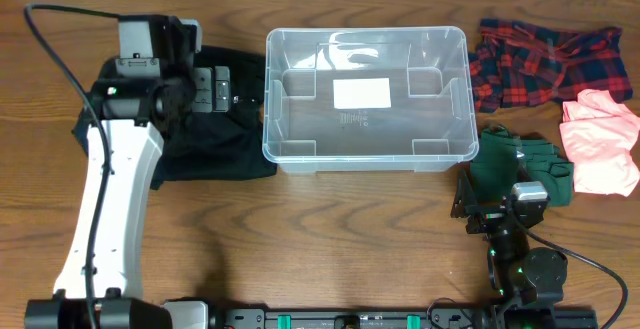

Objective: Pack container
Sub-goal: 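Move the left gripper over the black clothing pile and lower, then close the left gripper on the black garment, then lift the black garment and swing it over the clear bin, then lower the black garment into the bin and open the left gripper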

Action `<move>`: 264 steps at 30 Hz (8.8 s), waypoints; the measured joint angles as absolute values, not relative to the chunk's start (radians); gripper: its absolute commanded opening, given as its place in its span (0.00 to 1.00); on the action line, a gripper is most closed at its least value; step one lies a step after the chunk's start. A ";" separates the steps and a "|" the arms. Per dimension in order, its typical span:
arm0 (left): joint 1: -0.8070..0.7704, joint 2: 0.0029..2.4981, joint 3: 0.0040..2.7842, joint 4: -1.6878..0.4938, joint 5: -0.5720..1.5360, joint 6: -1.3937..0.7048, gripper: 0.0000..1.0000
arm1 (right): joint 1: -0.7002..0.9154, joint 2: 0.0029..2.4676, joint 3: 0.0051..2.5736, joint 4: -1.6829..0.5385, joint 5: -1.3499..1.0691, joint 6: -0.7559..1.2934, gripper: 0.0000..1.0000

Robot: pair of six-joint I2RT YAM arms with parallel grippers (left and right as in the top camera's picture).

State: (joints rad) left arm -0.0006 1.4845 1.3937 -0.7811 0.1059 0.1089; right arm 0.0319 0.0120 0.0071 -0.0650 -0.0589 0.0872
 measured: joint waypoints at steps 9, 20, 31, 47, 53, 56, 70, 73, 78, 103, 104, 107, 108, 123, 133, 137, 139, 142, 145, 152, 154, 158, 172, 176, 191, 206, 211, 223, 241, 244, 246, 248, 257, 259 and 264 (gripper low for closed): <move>-0.001 1.481 1.394 -0.805 0.131 0.109 0.98 | 0.032 0.012 0.007 -0.065 -0.059 0.087 0.99; 0.055 1.481 1.394 -0.911 -0.041 0.105 0.98 | 0.032 0.012 0.007 -0.065 -0.059 0.087 0.99; 0.078 1.626 1.394 -0.893 -0.083 0.105 0.98 | 0.032 0.012 0.007 -0.065 -0.059 0.087 0.99; 0.082 1.872 1.392 -0.775 -0.086 0.159 0.98 | 0.032 0.012 0.007 -0.065 -0.059 0.087 0.99; 0.111 1.872 1.392 -0.738 -0.085 0.189 0.98 | 0.032 0.012 0.007 -0.065 -0.059 0.087 0.99; 0.129 1.872 1.392 -0.736 -0.077 0.224 0.98 | 0.032 0.012 0.007 -0.065 -0.059 0.087 0.99; 0.148 1.872 1.391 -0.728 -0.022 0.402 0.98 | 0.032 0.012 0.007 -0.065 -0.059 0.087 0.99; 0.148 1.872 1.384 -0.712 -0.022 0.415 0.98 | 0.032 0.012 0.007 -0.065 -0.059 0.087 0.99; 0.148 1.879 1.368 -0.691 -0.011 0.422 0.98 | 0.032 0.012 0.007 -0.065 -0.059 0.087 0.99; 0.155 1.975 1.369 -0.673 0.069 0.425 0.50 | 0.032 0.012 0.007 -0.065 -0.059 0.087 0.99; 0.155 1.975 1.369 -0.673 0.069 0.432 0.47 | 0.032 0.012 0.007 -0.065 -0.059 0.087 0.99; 0.155 1.976 1.369 -0.673 0.071 0.431 0.39 | 0.032 0.012 0.007 -0.065 -0.059 0.087 0.99; 0.155 1.976 1.369 -0.673 0.072 0.427 0.30 | 0.032 0.012 0.007 -0.065 -0.059 0.087 0.99; 0.155 1.962 1.370 -0.673 0.070 0.438 0.06 | 0.032 0.012 0.007 -0.065 -0.059 0.087 0.99; 0.149 1.724 1.370 -0.676 0.069 0.410 0.06 | 0.032 0.012 0.007 -0.065 -0.059 0.087 0.99; 0.149 1.608 1.371 -0.662 0.064 0.368 0.06 | 0.032 0.012 0.007 -0.065 -0.059 0.087 0.99; 0.149 1.563 1.371 -0.645 0.063 0.339 0.06 | 0.032 0.012 0.007 -0.065 -0.059 0.087 0.99; 0.149 1.513 1.371 -0.620 0.062 0.279 0.06 | 0.032 0.012 0.007 -0.065 -0.059 0.087 0.99; 0.149 1.473 1.382 -0.590 0.082 0.176 0.06 | 0.032 0.012 0.007 -0.065 -0.059 0.087 0.99; 0.118 1.440 1.508 -0.543 0.198 -0.122 0.06 | 0.032 0.012 0.007 -0.065 -0.059 0.087 0.99; 0.083 1.438 1.551 -0.536 0.213 -0.196 0.06 | 0.032 0.012 0.007 -0.065 -0.059 0.087 0.99; -0.007 1.428 1.583 -0.532 0.239 -0.323 0.06 | 0.032 0.012 0.007 -0.065 -0.059 0.087 0.99; -0.256 1.560 1.583 -0.738 0.311 -0.453 0.06 | 0.032 0.012 0.007 -0.065 -0.059 0.087 0.99; -0.279 1.619 1.583 -0.775 0.342 -0.381 0.06 | 0.032 0.012 0.007 -0.065 -0.059 0.087 0.99; -0.363 1.660 1.583 -0.582 0.398 -0.306 0.06 | 0.032 0.012 0.007 -0.065 -0.059 0.087 0.99; -0.389 1.660 1.583 -0.698 0.412 -0.321 0.06 | 0.032 0.012 0.007 -0.065 -0.059 0.087 0.99; -0.389 1.660 1.583 -0.767 0.406 -0.329 0.06 | 0.032 0.012 0.007 -0.065 -0.059 0.087 0.99; -0.389 1.765 1.583 -0.823 0.378 -0.340 0.06 | 0.032 0.012 0.007 -0.065 -0.059 0.087 0.99; -0.395 1.808 1.586 -0.833 0.228 -0.309 0.75 | 0.032 0.012 0.007 -0.065 -0.059 0.087 0.99; -0.395 1.808 1.586 -0.831 0.199 -0.292 0.75 | 0.032 0.012 0.007 -0.065 -0.059 0.087 0.99; -0.395 1.806 1.587 -0.826 0.148 -0.286 0.75 | 0.032 0.012 0.007 -0.065 -0.059 0.087 0.99; -0.395 1.798 1.587 -0.804 0.087 -0.283 0.68 | 0.032 0.012 0.007 -0.065 -0.059 0.087 0.99; -0.398 1.739 1.603 -0.737 -0.031 -0.266 0.06 | 0.032 0.012 0.007 -0.065 -0.059 0.087 0.99; -0.403 1.738 1.604 -0.742 -0.037 -0.263 0.06 | 0.032 0.012 0.007 -0.065 -0.059 0.087 0.99; -0.414 1.738 1.604 -0.802 -0.084 -0.250 0.06 | 0.032 0.012 0.007 -0.065 -0.059 0.087 0.99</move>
State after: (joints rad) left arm -0.4141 1.7378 1.6035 -0.8024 -0.0837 -0.2497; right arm 0.0319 0.0120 0.0071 -0.0650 -0.0593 0.0872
